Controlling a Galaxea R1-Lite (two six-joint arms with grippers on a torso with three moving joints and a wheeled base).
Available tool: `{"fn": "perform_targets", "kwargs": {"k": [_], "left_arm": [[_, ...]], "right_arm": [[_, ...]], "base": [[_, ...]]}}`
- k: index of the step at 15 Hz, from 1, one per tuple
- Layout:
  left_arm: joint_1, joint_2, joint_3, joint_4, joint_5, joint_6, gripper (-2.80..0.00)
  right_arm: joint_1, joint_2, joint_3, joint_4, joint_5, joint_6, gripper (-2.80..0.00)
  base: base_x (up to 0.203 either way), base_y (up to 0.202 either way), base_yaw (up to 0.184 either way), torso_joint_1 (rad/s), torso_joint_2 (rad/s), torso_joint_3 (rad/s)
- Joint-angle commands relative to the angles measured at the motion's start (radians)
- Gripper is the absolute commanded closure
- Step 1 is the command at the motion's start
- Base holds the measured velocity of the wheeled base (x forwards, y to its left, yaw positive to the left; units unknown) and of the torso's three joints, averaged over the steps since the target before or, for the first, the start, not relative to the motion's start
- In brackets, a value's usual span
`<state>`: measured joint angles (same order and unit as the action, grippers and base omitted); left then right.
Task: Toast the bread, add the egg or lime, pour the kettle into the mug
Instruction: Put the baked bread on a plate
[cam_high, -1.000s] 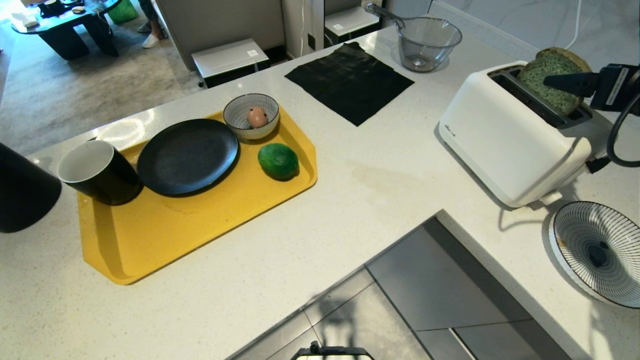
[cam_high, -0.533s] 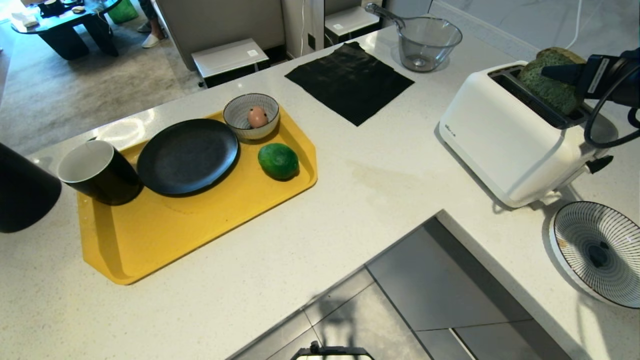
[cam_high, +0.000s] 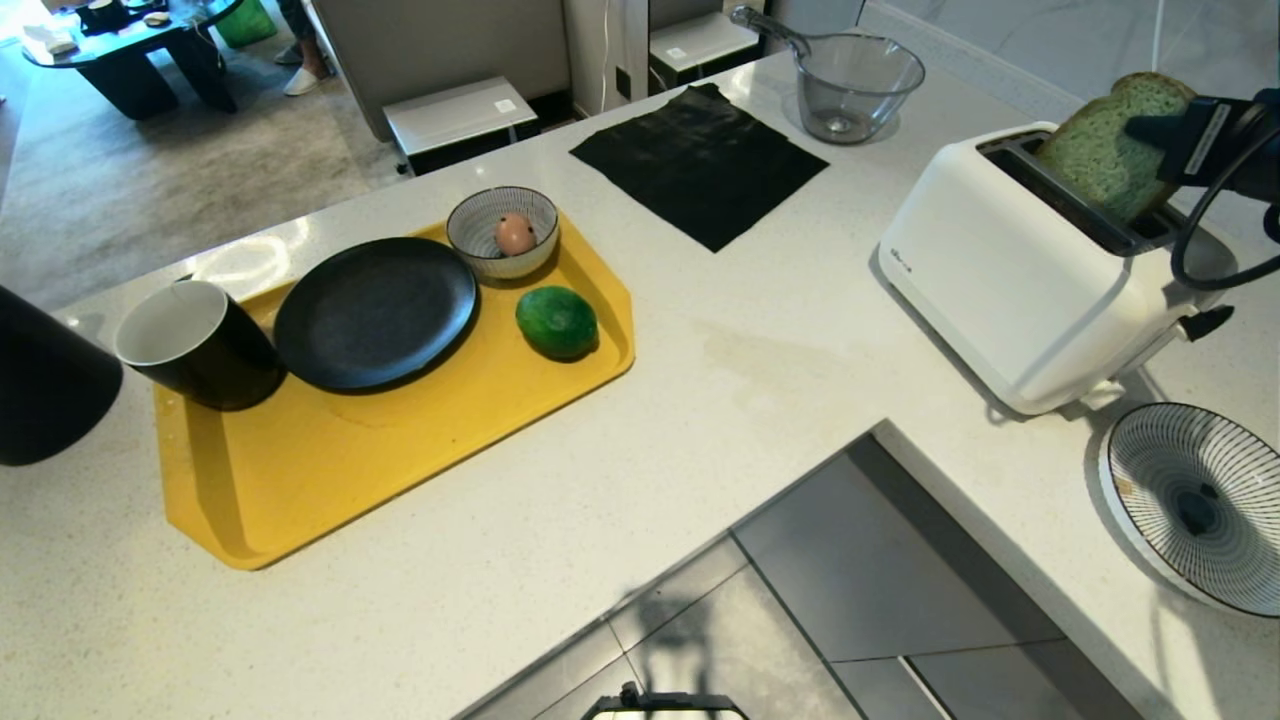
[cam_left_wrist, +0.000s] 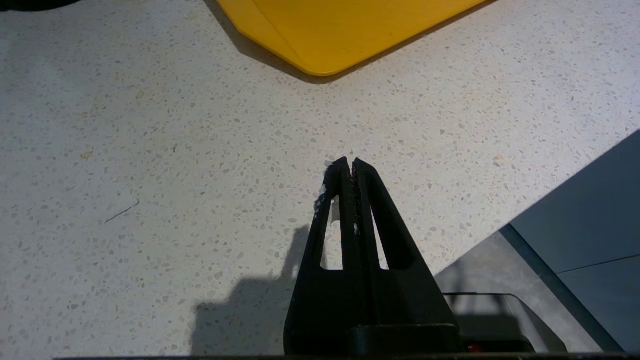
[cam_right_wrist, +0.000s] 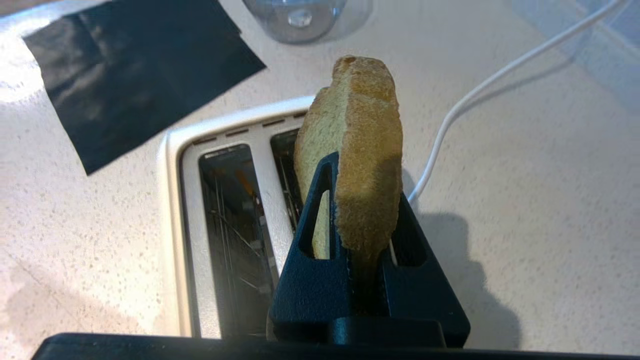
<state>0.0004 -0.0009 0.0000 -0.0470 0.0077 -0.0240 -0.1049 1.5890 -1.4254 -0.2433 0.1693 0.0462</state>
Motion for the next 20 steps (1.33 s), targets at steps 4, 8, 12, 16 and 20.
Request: {"fn": "perform_targets", "kwargs": {"k": [4,8,12,16,20], "left_arm": [[0.0,-0.001,0.017,-0.001,0.0,-0.001,0.0],[0.0,-0.001,0.017,-0.001,0.0,-0.001,0.0],[0.0,-0.001,0.017,-0.001,0.0,-0.001,0.0],[0.001,-0.001,0.017,-0.001,0.0,-0.001,0.0],[0.001,-0.001,0.017,-0.001,0.0,-0.001,0.0]], "right_arm": [[0.001,-0.086,0.022,-0.016,0.01,0.001,0.0],[0.024,-0.168,0.034,-0.016,0.011,0.003,0.0],[0.071,-0.253,0.034,-0.011,0.05,-0.001,0.0],[0.068,-0.333,0.061,0.011,0.054,-0.003,0.0],[0.066,-0.426,0.15,0.025,0.005,-0.007,0.0]], "base": [[0.0,0.0,0.0,0.0,0.0,0.0],[0.0,0.0,0.0,0.0,0.0,0.0],[0.0,0.0,0.0,0.0,0.0,0.0],[0.0,0.0,0.0,0.0,0.0,0.0],[0.0,0.0,0.0,0.0,0.0,0.0]]}}
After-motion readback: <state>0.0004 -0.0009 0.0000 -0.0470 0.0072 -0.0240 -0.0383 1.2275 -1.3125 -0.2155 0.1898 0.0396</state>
